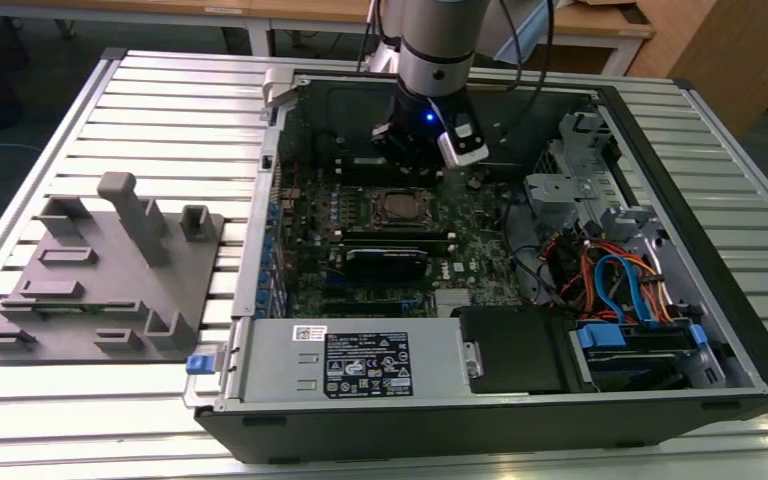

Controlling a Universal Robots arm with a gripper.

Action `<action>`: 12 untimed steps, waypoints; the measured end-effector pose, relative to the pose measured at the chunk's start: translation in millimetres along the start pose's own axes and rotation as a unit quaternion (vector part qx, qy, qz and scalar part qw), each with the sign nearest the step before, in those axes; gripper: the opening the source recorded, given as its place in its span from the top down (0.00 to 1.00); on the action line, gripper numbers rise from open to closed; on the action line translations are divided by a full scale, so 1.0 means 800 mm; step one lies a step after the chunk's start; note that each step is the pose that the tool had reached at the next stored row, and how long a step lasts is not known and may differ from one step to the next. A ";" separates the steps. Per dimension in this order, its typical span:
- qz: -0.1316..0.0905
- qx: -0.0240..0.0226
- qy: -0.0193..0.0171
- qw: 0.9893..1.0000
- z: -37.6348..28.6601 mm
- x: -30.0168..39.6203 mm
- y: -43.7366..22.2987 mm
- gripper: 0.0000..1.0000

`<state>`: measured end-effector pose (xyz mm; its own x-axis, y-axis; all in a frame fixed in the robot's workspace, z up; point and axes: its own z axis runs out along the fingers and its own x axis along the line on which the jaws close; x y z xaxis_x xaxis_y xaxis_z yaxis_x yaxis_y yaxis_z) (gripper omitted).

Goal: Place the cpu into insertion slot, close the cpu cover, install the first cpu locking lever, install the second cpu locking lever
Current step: 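Install the first cpu locking lever, then install the second cpu locking lever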

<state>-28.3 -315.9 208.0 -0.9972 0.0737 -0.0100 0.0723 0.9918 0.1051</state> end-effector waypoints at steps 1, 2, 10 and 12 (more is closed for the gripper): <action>0.000 0.000 0.000 1.000 0.0000 0.0000 0.0000 0.90; 0.000 0.000 0.000 1.000 0.0000 0.0000 0.0000 0.90; 0.000 0.001 0.000 1.000 -0.0001 -0.0001 -0.0008 0.90; 0.000 0.001 0.000 1.000 -0.0001 -0.0001 -0.0008 0.90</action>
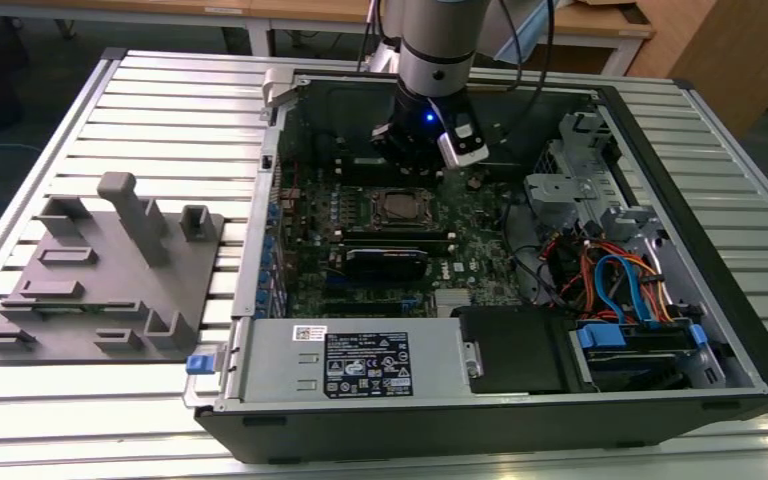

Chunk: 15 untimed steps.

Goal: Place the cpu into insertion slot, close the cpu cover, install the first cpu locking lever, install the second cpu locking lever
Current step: 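Install the second cpu locking lever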

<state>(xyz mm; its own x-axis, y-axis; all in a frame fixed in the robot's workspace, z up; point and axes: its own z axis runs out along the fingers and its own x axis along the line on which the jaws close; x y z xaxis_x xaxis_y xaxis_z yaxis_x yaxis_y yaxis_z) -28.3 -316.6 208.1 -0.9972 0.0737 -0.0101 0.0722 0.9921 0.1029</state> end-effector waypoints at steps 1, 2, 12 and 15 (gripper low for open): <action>0.000 0.000 0.000 1.000 0.0000 0.0000 0.0000 0.90; 0.000 0.000 0.000 1.000 0.0000 0.0000 0.0000 0.90; 0.000 0.000 0.000 1.000 0.0000 0.0000 0.0000 0.90; 0.000 0.000 0.000 1.000 -0.0001 0.0000 -0.0008 0.90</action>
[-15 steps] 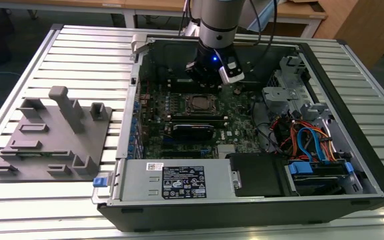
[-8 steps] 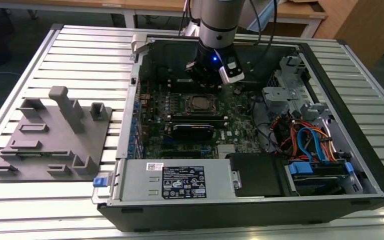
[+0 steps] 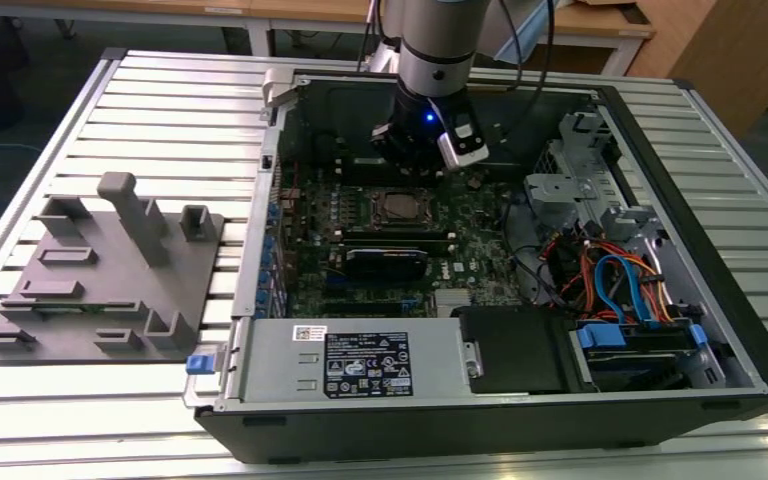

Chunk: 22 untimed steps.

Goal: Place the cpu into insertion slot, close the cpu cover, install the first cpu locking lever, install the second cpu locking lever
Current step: 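Install the second cpu locking lever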

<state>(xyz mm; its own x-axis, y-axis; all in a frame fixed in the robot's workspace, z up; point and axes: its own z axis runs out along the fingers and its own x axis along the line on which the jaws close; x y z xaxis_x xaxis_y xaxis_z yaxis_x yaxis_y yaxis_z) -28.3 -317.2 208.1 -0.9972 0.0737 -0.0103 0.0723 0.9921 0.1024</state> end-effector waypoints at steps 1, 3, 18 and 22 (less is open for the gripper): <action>0.000 0.000 0.000 1.000 -0.0002 -0.0001 -0.0021 0.90; 0.000 0.000 0.000 1.000 -0.0003 -0.0002 -0.0027 0.90; 0.000 0.000 0.000 1.000 -0.0085 -0.0002 -0.0022 0.90; 0.000 0.000 0.000 1.000 -0.0121 -0.0003 -0.0019 0.90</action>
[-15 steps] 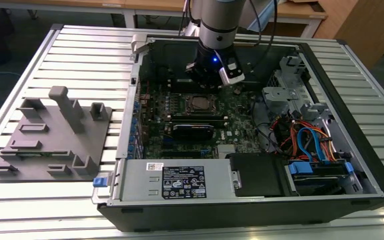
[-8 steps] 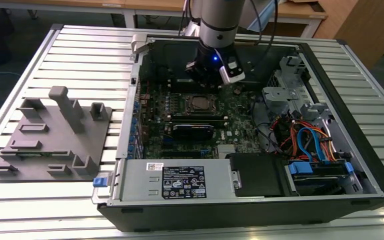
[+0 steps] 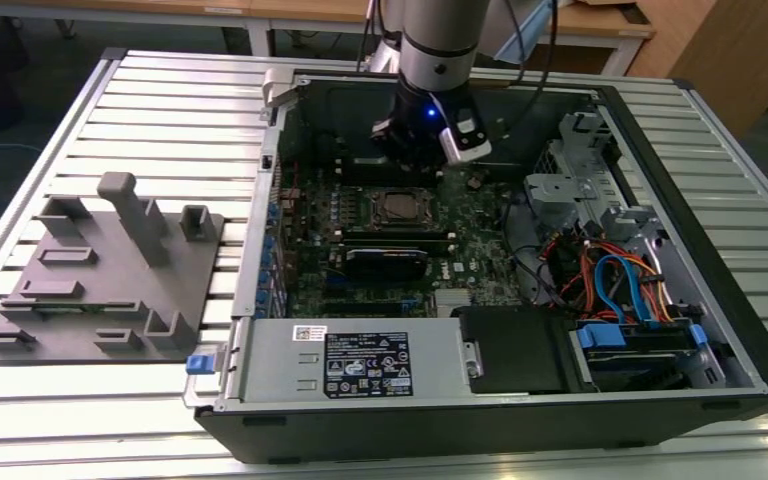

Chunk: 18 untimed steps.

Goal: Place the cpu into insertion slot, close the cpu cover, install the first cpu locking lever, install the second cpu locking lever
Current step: 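Install the second cpu locking lever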

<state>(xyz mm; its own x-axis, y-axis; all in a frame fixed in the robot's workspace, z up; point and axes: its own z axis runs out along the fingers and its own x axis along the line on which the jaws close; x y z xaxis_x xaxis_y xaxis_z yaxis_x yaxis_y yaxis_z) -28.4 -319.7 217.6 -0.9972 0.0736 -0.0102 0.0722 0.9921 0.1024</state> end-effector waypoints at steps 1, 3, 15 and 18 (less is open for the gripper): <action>0.000 0.000 0.000 1.000 -0.0014 0.0000 0.0001 0.90; 0.000 0.000 0.000 1.000 -0.0034 0.0000 0.0004 0.90; 0.000 0.000 0.000 1.000 -0.0087 0.0000 0.0009 0.90; 0.000 0.000 0.000 1.000 -0.0112 -0.0001 0.0011 0.90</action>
<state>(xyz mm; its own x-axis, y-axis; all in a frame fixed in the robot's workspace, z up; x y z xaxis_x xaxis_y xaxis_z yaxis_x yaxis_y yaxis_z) -28.4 -319.7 226.6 -0.9972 0.0737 -0.0102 0.0722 0.9921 0.1023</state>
